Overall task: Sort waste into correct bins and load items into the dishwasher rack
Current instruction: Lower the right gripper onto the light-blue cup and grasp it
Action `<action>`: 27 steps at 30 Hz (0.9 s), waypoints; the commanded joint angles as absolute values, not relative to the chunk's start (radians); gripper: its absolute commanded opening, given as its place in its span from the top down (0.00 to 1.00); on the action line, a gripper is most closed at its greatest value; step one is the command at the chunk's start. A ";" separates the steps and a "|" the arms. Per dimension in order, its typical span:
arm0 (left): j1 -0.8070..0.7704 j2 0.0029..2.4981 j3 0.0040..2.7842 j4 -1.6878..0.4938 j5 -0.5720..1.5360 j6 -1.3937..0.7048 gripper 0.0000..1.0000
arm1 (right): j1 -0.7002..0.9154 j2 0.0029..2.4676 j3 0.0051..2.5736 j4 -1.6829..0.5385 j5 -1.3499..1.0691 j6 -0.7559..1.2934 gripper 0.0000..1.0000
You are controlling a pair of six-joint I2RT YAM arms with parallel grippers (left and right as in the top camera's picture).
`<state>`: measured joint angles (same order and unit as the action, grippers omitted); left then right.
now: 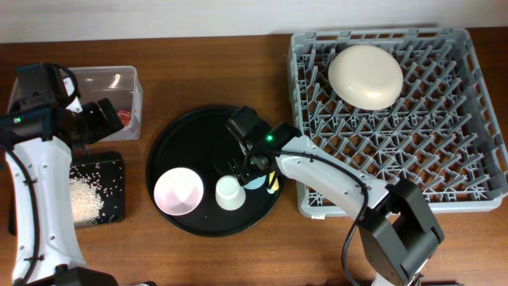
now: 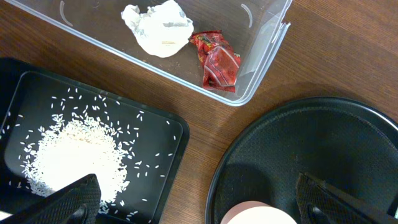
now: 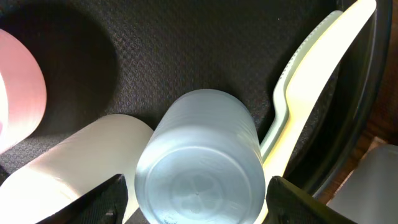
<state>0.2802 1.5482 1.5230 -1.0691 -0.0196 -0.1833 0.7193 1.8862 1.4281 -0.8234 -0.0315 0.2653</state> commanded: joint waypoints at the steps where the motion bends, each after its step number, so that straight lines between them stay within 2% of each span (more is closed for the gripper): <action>1: 0.283 1.532 1.535 -1.068 -0.026 -0.185 0.01 | 0.727 1.905 1.418 -0.828 -0.045 0.275 0.24; 8: 0.283 1.532 1.535 -1.068 -0.026 -0.185 0.01 | 0.726 1.905 1.388 -0.785 -0.041 0.275 0.24; 10: 0.283 1.532 1.535 -1.068 -0.026 -0.185 0.01 | 0.727 1.905 1.388 -0.778 -0.041 0.274 0.32; 14: 0.283 1.532 1.535 -1.068 -0.026 -0.185 0.01 | 0.727 1.905 1.388 -0.796 -0.041 0.274 0.34; 16: 0.283 1.532 1.535 -1.068 -0.026 -0.185 0.01 | 0.727 1.905 1.388 -0.796 -0.041 0.275 0.41; 19: 0.283 1.532 1.535 -1.068 -0.026 -0.185 0.01 | 0.726 1.905 1.388 -0.796 -0.041 0.274 0.44; 27: 0.283 1.532 1.535 -1.068 -0.026 -0.185 0.01 | 0.726 1.903 1.460 -0.842 -0.041 0.270 0.44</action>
<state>0.2802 1.5482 1.5230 -1.0691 -0.0196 -0.1833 0.7193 1.8881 1.4181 -0.8253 -0.0292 0.2653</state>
